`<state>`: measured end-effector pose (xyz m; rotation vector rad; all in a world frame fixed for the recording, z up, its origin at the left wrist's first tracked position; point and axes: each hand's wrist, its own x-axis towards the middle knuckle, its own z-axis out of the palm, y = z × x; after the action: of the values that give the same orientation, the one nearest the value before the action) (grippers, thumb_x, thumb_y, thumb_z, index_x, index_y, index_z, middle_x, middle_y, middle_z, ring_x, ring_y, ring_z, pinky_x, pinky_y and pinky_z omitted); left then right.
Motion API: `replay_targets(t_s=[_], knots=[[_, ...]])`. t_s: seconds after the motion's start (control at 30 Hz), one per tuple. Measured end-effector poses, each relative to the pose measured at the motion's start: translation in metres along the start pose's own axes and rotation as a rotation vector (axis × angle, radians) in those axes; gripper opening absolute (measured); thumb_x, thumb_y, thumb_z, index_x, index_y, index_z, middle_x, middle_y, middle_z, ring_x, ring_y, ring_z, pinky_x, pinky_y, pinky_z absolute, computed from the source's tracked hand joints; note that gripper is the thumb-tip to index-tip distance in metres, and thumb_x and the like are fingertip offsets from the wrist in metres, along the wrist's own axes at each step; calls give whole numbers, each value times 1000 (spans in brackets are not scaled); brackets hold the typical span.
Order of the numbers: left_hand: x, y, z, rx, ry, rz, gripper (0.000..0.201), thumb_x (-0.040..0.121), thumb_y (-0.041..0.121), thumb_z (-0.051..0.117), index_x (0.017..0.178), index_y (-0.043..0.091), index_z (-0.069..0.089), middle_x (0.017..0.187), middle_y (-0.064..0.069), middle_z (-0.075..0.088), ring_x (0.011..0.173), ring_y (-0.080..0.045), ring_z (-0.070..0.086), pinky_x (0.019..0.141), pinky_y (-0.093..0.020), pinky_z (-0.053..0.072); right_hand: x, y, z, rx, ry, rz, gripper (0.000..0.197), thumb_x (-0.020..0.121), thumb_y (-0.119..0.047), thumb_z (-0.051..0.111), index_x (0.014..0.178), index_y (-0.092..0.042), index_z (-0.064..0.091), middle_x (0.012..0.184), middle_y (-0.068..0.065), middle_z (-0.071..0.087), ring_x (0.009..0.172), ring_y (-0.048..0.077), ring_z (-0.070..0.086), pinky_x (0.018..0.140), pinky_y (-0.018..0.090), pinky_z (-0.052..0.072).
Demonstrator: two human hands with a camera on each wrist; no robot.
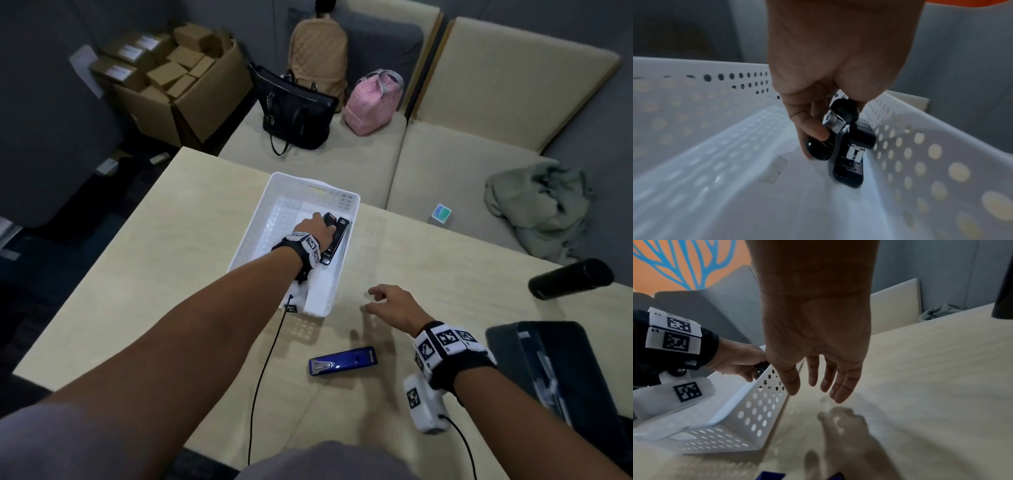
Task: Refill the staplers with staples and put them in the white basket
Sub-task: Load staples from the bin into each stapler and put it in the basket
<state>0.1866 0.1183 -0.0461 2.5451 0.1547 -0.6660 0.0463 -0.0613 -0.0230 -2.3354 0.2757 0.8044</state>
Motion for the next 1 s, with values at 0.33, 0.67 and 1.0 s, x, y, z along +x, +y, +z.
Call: replay_targets(t_s=[0.33, 0.67, 1.0], knots=[[-64, 36, 3, -72, 438, 269, 43, 100, 33, 42, 135, 9, 48, 126, -13, 55, 117, -32, 51, 91, -46, 47, -4, 24, -9, -33, -32, -8, 46, 84, -23, 67, 127, -8, 60, 103, 4, 60, 95, 18, 55, 80, 25, 39], [-195, 23, 94, 799, -173, 475, 59, 79, 63, 60, 114, 16, 63, 111, -8, 63, 99, -30, 65, 71, -33, 42, -59, 101, -34, -73, -28, -13, 39, 85, -23, 67, 122, -13, 62, 112, 8, 67, 104, 22, 59, 85, 24, 40], [-238, 63, 136, 687, -224, 641, 26, 85, 27, 64, 95, 4, 67, 97, -20, 68, 85, -39, 67, 64, -34, 44, -120, 152, -23, 65, -152, -239, 20, 80, -26, 74, 99, -19, 75, 90, 4, 75, 78, 18, 69, 70, 26, 53]])
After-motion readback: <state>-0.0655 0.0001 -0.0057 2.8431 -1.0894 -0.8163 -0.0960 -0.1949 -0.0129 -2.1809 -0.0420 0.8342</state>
